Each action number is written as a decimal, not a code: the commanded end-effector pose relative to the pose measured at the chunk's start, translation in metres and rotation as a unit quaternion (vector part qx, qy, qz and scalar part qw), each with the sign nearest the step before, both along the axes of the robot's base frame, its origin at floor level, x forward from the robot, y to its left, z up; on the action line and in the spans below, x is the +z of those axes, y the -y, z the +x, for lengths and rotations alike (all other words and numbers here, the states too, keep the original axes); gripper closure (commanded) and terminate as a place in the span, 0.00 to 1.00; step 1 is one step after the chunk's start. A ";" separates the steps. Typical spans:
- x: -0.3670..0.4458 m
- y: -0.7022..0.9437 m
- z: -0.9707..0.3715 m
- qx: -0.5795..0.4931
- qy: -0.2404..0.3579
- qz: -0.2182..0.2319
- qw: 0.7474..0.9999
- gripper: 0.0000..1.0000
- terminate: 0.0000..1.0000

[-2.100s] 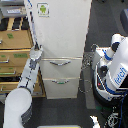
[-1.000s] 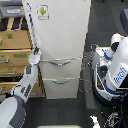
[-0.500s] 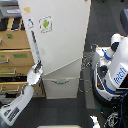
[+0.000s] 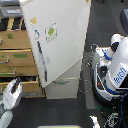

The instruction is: Opening the fridge

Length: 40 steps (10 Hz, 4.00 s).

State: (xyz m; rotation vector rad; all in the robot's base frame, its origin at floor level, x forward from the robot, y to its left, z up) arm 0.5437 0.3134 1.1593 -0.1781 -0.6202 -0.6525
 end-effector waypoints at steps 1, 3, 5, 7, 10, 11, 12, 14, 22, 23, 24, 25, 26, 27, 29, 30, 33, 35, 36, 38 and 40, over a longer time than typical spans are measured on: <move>0.019 -0.027 -0.273 -0.059 -0.029 0.116 0.991 0.00 0.00; -0.097 -0.023 -0.076 -0.011 -0.131 0.140 0.981 0.00 0.00; -0.208 -0.001 0.083 0.019 -0.211 0.164 0.963 0.00 0.00; -0.260 0.033 0.161 0.019 -0.233 0.198 0.952 0.00 0.00; -0.341 0.181 0.241 -0.006 -0.248 0.287 0.925 0.00 0.00; -0.344 0.205 0.242 -0.010 -0.247 0.298 0.922 0.00 0.00; -0.331 0.266 0.239 -0.028 -0.244 0.305 0.920 0.00 0.00; -0.203 0.375 0.217 -0.075 -0.248 0.206 0.944 0.00 0.00; 0.230 0.611 -0.160 -0.344 0.009 0.118 0.932 0.00 0.00; 0.210 0.620 -0.156 -0.366 0.022 0.116 0.923 0.00 0.00; 0.192 0.618 -0.145 -0.369 0.022 0.120 0.921 0.00 0.00; 0.169 0.611 -0.119 -0.352 0.019 0.130 0.927 0.00 0.00; 0.126 0.578 -0.061 -0.320 -0.001 0.140 0.937 0.00 0.00; 0.117 0.566 -0.056 -0.311 -0.008 0.146 0.939 0.00 0.00; 0.075 0.460 -0.070 -0.244 -0.041 0.198 0.948 0.00 0.00; 0.068 0.448 -0.064 -0.239 -0.046 0.200 0.949 0.00 0.00; -0.032 0.307 0.066 -0.135 -0.091 0.226 0.960 0.00 0.00; -0.059 0.240 0.104 -0.089 -0.112 0.205 0.968 0.00 0.00; -0.076 0.209 0.114 -0.064 -0.126 0.201 0.969 0.00 0.00; -0.114 0.144 0.118 -0.031 -0.154 0.187 0.970 0.00 0.00; -0.142 0.055 0.087 0.014 -0.158 0.150 0.976 0.00 0.00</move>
